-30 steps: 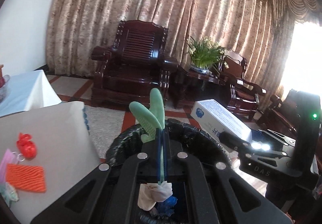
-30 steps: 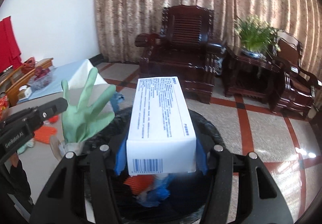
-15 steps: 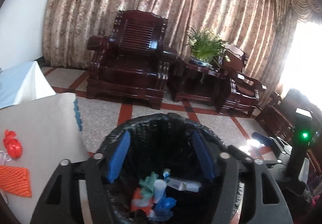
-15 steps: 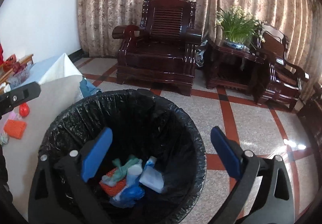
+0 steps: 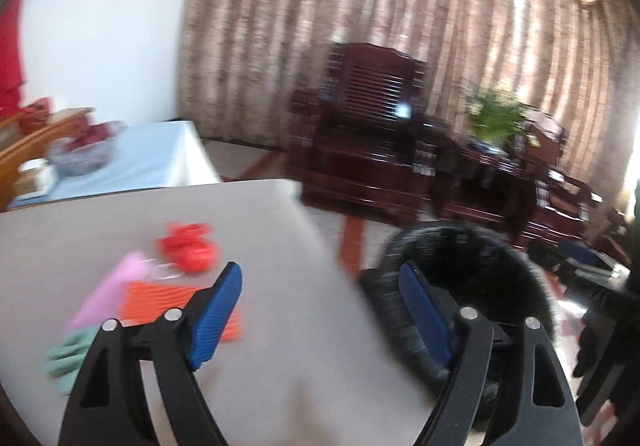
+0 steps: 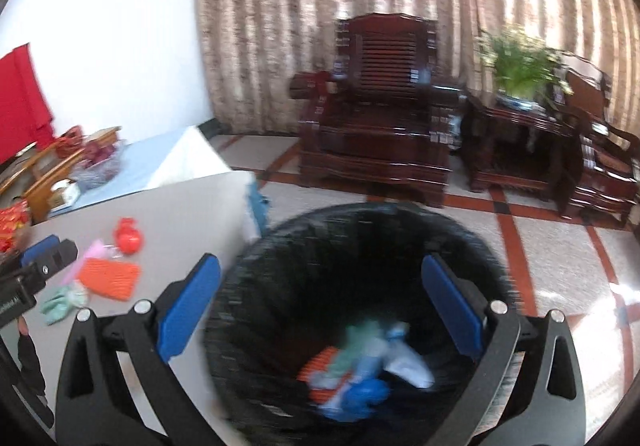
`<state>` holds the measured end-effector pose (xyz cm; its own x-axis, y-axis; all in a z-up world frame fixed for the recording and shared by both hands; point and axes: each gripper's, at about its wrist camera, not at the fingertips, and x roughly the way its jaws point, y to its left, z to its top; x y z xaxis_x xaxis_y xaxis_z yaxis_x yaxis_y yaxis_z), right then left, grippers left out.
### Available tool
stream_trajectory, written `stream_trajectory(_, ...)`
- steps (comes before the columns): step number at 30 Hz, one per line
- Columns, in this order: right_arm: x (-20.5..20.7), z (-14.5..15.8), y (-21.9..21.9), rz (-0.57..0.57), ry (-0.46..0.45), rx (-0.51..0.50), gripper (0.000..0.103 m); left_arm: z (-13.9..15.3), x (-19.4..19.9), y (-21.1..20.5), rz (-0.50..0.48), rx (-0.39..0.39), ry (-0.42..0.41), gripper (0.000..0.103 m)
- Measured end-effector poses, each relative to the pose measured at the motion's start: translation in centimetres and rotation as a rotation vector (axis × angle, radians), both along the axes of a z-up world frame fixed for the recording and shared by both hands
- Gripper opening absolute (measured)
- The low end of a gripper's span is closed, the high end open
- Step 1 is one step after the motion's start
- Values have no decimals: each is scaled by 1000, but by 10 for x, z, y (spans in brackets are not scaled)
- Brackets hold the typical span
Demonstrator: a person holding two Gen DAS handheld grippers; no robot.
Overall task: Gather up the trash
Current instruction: 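Carry glove and box over the bin and open both tools to drop them, then grasp second green glove with left tool while right tool grasps orange foam net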
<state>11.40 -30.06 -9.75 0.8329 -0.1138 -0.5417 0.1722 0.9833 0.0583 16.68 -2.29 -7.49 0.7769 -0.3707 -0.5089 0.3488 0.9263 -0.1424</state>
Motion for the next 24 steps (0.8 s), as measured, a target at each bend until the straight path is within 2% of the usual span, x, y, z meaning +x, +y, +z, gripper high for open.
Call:
stream_trajectory(8, 31, -6, 98, 179, 17, 13, 98, -24, -13, 118, 236, 64, 34, 79)
stream_trajectory(11, 41, -11, 129, 228, 23, 11, 98, -36, -12, 145, 292, 74, 59, 79)
stream_trajectory(15, 59, -19, 163, 278, 31, 10, 98, -52, -7, 162, 324, 77, 88, 79)
stream_trajectory(24, 88, -47, 186, 285, 73, 10, 98, -81, 15, 163, 318, 84, 143, 79)
